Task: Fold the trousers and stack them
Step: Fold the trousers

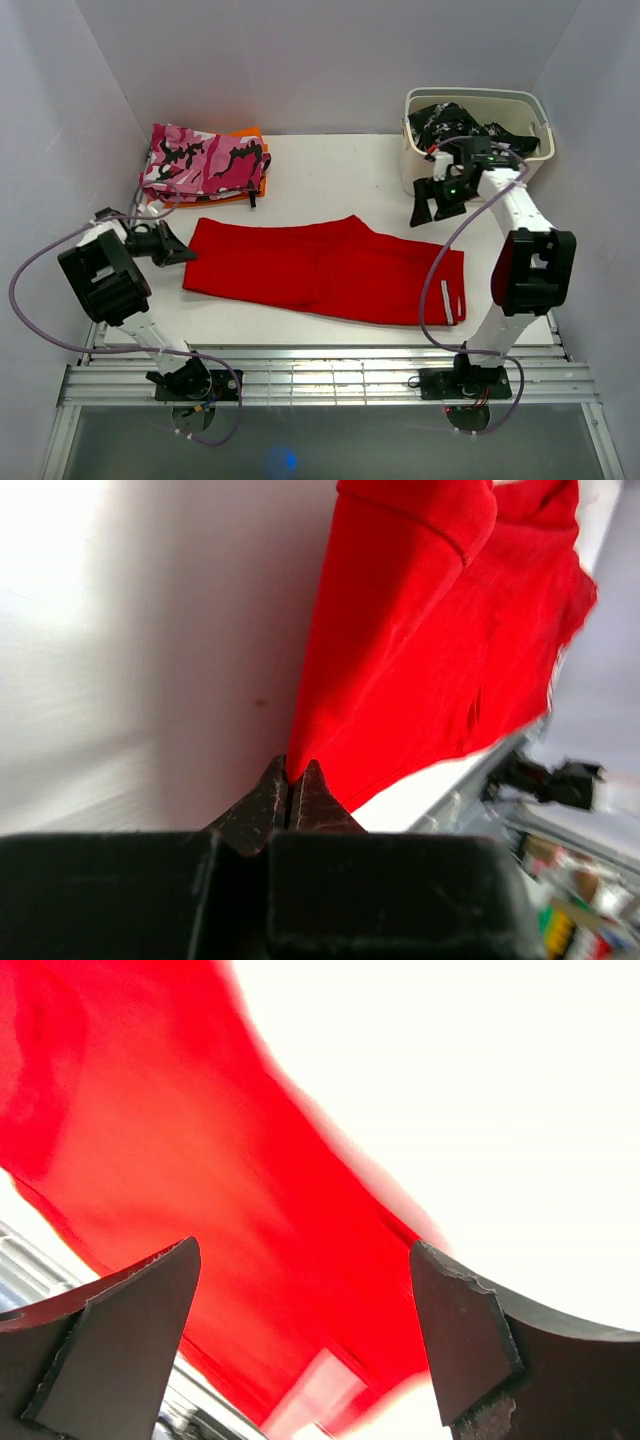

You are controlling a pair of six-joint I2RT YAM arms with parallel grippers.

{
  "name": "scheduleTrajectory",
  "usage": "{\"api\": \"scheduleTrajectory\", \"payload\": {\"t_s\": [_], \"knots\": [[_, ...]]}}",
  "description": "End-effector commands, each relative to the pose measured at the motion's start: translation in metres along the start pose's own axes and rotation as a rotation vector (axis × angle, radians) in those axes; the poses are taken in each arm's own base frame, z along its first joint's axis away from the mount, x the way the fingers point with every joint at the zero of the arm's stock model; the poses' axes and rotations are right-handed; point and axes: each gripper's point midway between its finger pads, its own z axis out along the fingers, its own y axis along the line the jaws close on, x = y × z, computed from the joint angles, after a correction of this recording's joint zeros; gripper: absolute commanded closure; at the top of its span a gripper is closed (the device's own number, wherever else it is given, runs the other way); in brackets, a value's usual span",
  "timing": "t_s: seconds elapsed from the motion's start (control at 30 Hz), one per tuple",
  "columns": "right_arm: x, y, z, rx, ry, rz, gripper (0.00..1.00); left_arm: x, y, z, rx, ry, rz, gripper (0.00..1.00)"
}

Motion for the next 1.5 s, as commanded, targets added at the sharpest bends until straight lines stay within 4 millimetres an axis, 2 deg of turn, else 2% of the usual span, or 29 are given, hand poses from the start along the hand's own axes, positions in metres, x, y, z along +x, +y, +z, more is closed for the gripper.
{"api": "scheduleTrajectory", "payload": {"t_s": [0.0,0.07,0.13,0.23,0.27,0.37,0.43,0.63,0.7,0.73,0.8,0.93,1.03,1.07,1.13,1.17,1.23,1.27,1.4,1.43,1.47], "knots": [[0.027,-0.015,-0.044,0.038,0.02,-0.054,0.1,-0.043,-0.007,-0.05,-0.039,-0.117,0.127,1.0],[0.042,-0.03,-0.059,0.063,0.015,-0.02,0.1,-0.059,-0.01,-0.071,-0.07,-0.156,0.164,1.0],[0.06,-0.041,-0.069,0.07,0.024,0.023,0.1,-0.062,-0.019,-0.083,-0.093,-0.159,0.189,1.0],[0.077,-0.043,-0.071,0.029,0.021,0.084,0.1,-0.071,-0.038,-0.1,-0.103,-0.189,0.214,1.0],[0.089,-0.039,-0.064,-0.005,0.039,0.111,0.1,-0.073,-0.042,-0.103,-0.101,-0.199,0.214,1.0],[0.102,-0.022,-0.046,-0.111,0.03,0.167,0.05,-0.081,-0.065,-0.113,-0.072,-0.235,0.214,1.0],[0.101,-0.012,-0.036,-0.188,-0.004,0.221,0.03,-0.085,-0.081,-0.119,-0.042,-0.254,0.213,1.0],[0.109,-0.002,-0.002,-0.316,-0.028,0.35,0.03,-0.087,-0.124,-0.117,0.009,-0.251,0.214,1.0],[0.11,-0.003,0.008,-0.319,-0.034,0.379,0.03,-0.085,-0.137,-0.11,0.019,-0.23,0.219,1.0],[0.118,0.002,0.017,-0.33,-0.015,0.392,0.03,-0.085,-0.141,-0.107,0.017,-0.221,0.218,1.0],[0.12,0.005,0.026,-0.335,-0.008,0.422,0.04,-0.082,-0.15,-0.097,0.005,-0.199,0.24,1.0],[0.12,0.014,0.054,-0.32,0.015,0.366,0.02,-0.077,-0.168,-0.084,-0.009,-0.176,0.211,1.0],[0.118,0.026,0.067,-0.342,0.041,0.364,0.2,-0.072,-0.186,-0.069,-0.009,-0.149,0.234,1.0],[0.115,0.028,0.069,-0.35,0.034,0.358,0.36,-0.067,-0.199,-0.062,0.006,-0.137,0.199,1.0],[0.113,0.032,0.072,-0.362,0.039,0.369,0.5,-0.067,-0.209,-0.052,-0.015,-0.141,0.216,1.0],[0.112,0.032,0.072,-0.369,0.038,0.372,0.63,-0.059,-0.224,-0.041,-0.005,-0.115,0.244,1.0],[0.11,0.032,0.072,-0.376,0.038,0.375,0.77,-0.059,-0.239,-0.027,-0.028,-0.127,0.23,1.0],[0.109,0.032,0.072,-0.372,0.039,0.376,0.91,-0.048,-0.259,-0.011,-0.007,-0.099,0.275,1.0],[0.11,0.034,0.071,-0.389,0.045,0.381,0.92,-0.019,-0.288,0.035,-0.021,-0.02,0.239,1.0],[0.11,0.035,0.07,-0.391,0.045,0.38,0.92,-0.016,-0.293,0.044,-0.024,-0.012,0.248,1.0],[0.111,0.036,0.07,-0.393,0.044,0.38,0.92,-0.003,-0.304,0.058,-0.036,0.004,0.294,1.0]]}}
